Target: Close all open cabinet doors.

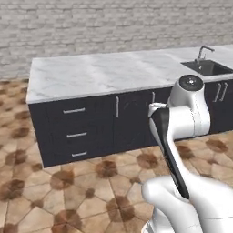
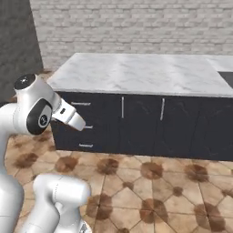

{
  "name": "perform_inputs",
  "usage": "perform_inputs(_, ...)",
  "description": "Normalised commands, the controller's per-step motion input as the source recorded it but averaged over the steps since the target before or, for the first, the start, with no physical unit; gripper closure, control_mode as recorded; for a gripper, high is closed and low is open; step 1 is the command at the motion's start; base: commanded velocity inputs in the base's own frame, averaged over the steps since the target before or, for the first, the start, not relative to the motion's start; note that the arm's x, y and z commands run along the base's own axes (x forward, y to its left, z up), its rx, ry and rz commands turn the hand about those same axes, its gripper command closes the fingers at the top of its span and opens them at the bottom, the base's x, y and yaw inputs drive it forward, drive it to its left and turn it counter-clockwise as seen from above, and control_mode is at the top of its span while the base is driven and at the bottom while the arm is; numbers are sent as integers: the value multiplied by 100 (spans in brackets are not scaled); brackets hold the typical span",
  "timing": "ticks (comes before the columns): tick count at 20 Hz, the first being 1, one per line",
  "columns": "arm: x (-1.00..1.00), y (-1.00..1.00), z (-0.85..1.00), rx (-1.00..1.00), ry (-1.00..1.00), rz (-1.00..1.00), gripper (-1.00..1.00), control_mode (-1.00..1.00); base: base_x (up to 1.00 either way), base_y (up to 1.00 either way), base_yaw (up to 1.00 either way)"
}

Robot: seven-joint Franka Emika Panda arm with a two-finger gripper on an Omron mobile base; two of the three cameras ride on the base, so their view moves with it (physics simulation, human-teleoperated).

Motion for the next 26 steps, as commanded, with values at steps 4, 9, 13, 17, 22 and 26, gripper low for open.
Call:
perform_inputs(4, 0, 0, 0, 0, 0, 0, -100, 100, 10, 0, -81)
perform_inputs(9, 0, 0, 0, 0, 0, 0, -100, 100, 12, 0, -79)
perform_inputs(13, 0, 0, 0, 0, 0, 0, -100, 100, 28, 0, -66)
perform_inputs(17, 0, 0, 0, 0, 0, 0, -100, 100, 34, 3, -62)
perform_inputs(22, 0, 0, 0, 0, 0, 0, -100, 100, 59, 6, -33)
perform_inputs(26, 0, 0, 0, 0, 0, 0, -100, 100, 81, 4, -5)
